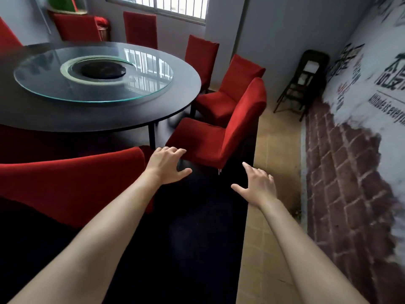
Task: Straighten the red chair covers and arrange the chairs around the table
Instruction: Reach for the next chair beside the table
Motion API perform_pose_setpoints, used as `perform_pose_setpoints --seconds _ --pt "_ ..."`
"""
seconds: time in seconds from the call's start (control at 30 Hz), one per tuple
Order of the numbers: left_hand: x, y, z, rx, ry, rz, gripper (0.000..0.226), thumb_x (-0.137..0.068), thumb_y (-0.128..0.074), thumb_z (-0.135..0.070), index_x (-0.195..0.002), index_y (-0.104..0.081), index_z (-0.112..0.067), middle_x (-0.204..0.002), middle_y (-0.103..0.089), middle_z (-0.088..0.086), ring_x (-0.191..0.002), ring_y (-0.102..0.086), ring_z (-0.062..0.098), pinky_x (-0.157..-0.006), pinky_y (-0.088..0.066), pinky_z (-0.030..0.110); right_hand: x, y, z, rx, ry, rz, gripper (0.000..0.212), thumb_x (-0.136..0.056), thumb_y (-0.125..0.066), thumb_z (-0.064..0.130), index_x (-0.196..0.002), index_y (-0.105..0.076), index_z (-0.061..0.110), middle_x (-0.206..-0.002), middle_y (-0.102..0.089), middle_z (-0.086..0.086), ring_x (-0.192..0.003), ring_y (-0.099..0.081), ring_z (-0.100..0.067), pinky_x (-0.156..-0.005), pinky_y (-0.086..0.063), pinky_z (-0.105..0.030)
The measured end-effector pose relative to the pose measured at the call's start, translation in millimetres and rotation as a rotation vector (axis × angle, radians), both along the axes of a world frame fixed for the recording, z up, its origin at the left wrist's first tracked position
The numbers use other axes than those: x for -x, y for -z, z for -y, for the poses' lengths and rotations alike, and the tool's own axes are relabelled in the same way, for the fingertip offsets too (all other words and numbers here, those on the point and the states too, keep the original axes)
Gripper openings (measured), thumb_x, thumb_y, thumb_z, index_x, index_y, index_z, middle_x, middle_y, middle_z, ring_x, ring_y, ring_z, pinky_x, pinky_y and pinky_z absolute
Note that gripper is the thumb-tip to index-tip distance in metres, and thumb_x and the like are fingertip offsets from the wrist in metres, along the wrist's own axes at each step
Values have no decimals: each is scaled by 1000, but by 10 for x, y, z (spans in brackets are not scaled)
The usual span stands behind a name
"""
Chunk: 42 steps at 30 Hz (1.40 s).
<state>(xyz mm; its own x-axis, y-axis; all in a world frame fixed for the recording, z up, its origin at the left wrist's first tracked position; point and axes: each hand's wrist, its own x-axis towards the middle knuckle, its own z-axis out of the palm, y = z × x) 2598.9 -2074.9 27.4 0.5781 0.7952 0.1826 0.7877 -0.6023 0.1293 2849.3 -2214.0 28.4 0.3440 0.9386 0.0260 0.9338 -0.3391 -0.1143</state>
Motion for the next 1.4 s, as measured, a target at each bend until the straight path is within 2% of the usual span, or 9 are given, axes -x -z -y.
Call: perform_pose_setpoints --seconds 0.2,0.43,0.7,1.03,1.23,1.4 --pt "-1121 45 -53 44 -25 65 72 -80 -55 -65 -138 -46 -24 -126 -60 2 -116 -55 23 -101 -37 36 -1019 68 -178 -3 -24 -27 87 -84 -58 61 -152 -19 24 -146 -45 1 -135 -39 -22 -111 -30 -47" --pt "-2052 264 -404 101 -45 42 72 -80 -53 -66 -138 -46 -24 -125 -61 2 -115 -56 23 -100 -38 35 -1831 203 -663 -5 -54 -75 89 -83 -59 61 -152 -14 25 -146 -44 1 -136 -37 -22 -111 -29 -47" --pt "-3056 157 -1335 114 -17 109 69 -79 -57 -64 -134 -52 -22 -123 -62 5 -113 -58 26 -97 -39 37 -2724 118 -1493 28 10 -74 88 -86 -56 60 -153 -11 26 -151 -39 0 -139 -33 -23 -114 -25 -50" --pt "-4311 9 -2405 82 45 137 68 -80 -59 -61 -133 -53 -20 -121 -64 7 -112 -59 27 -98 -39 38 -3850 94 -2504 58 61 -108 89 -85 -59 58 -153 -13 24 -153 -35 -2 -138 -36 -25 -114 -26 -50" --pt "-5151 16 -2951 64 -41 184 67 -80 -59 -59 -134 -51 -19 -120 -64 7 -109 -60 27 -96 -41 37 -4760 137 -3266 71 -30 -77 90 -84 -60 59 -153 -14 24 -152 -36 -1 -137 -36 -24 -113 -27 -49" --pt "-5749 33 -3361 102 -174 89 70 -81 -56 -62 -137 -47 -23 -126 -60 4 -112 -58 26 -94 -42 36 -5488 180 -3935 81 -191 -44 90 -84 -59 60 -153 -14 25 -151 -38 0 -136 -38 -23 -113 -28 -48"
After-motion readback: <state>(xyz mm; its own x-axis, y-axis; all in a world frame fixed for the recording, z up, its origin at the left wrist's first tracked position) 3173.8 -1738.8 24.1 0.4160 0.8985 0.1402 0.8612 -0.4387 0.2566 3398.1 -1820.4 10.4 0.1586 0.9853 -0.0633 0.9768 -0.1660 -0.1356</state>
